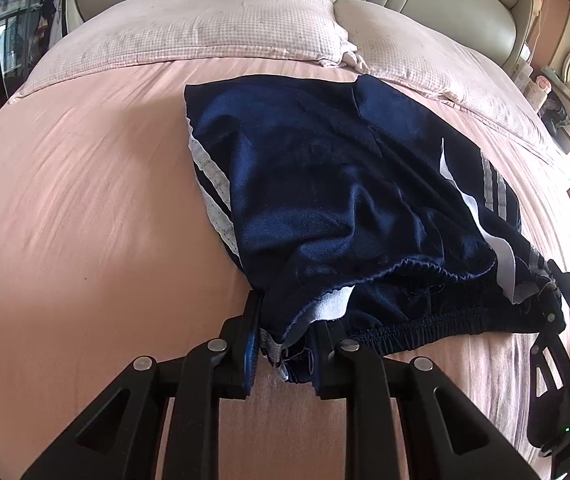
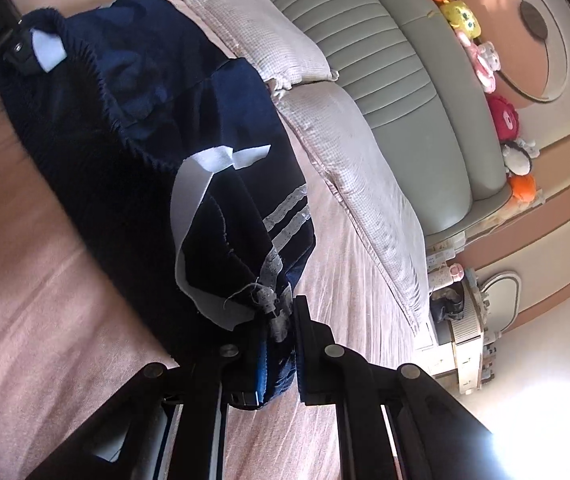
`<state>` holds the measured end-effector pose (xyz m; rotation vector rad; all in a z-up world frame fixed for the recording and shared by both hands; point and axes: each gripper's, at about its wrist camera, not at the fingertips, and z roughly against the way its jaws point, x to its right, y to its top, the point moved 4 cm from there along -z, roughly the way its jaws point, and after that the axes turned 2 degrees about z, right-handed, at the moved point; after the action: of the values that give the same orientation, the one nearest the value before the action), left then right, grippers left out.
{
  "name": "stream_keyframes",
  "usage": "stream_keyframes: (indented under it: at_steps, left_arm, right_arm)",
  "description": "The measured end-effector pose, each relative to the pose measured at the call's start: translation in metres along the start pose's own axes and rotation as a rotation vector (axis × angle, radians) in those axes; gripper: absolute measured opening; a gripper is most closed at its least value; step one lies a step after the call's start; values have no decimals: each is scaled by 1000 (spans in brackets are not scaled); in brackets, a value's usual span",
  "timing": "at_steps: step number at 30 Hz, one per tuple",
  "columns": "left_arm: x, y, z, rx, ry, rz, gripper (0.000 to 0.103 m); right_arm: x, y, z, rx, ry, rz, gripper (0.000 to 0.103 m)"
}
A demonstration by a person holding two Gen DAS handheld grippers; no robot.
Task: Fold clothes
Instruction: 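Lift the waistband with the left tool while the right tool grips the shorts leg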
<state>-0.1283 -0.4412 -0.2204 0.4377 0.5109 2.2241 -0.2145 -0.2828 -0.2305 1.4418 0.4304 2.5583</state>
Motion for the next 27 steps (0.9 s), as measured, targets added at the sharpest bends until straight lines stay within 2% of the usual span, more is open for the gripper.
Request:
stream_keyframes:
  at_steps: [7,15,17,27]
  left_arm:
    - [7,-1,3,-12,42,-20,23]
    - [11,-7,7,-5,19,0,45]
    - [13,-8,8,-6,15,-5,48]
    - [14,-8,5,5,54,-22,50]
  right_arm:
    - [19,11,6,14,-14,-48,8]
    - [31,18,10,28,-15,-68,8]
    - [36,19,13,34,-12,-83,8]
    - [77,36,28,74,-30,-190,8]
